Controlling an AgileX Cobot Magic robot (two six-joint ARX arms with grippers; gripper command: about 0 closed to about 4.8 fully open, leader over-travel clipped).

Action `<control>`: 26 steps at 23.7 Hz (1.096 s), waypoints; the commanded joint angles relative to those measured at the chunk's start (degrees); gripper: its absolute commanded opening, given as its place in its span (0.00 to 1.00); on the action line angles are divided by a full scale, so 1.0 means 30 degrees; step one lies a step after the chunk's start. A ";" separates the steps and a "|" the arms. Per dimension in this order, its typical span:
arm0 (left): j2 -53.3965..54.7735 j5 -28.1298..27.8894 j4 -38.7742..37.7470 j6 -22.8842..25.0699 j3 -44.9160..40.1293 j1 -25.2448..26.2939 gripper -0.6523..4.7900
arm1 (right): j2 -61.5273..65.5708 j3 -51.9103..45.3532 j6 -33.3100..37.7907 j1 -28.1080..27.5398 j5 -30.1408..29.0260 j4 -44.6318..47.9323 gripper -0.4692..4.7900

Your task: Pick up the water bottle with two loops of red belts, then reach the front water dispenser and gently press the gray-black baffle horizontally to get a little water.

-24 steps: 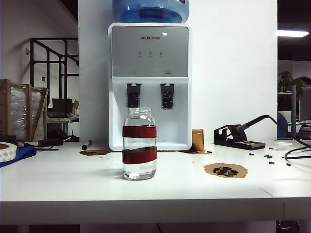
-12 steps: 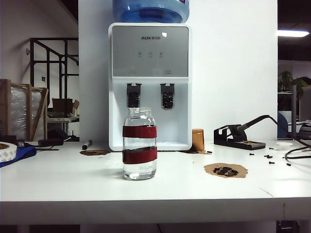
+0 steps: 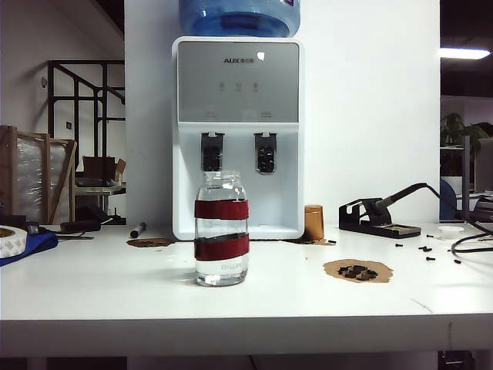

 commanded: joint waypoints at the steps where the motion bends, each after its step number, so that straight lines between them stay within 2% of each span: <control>1: -0.0022 0.1370 -0.0328 -0.0109 -0.0029 0.1341 0.11 | 0.0000 0.0000 0.0175 0.0007 0.0073 0.0153 0.08; 6: -0.0022 0.1472 -0.0663 -0.0102 -0.0029 0.0838 0.11 | 0.0000 0.0015 0.0386 0.0007 -0.0066 0.0087 0.09; 9: -0.0022 0.1552 -0.2025 -0.0102 -0.0029 0.0838 0.11 | 0.0000 0.0007 0.0386 0.0007 -0.0058 0.0087 0.09; 26: -0.0022 0.1472 -0.1945 -0.0102 -0.0029 0.0845 0.11 | 0.0000 0.0007 0.0386 0.0007 -0.0087 0.0080 0.09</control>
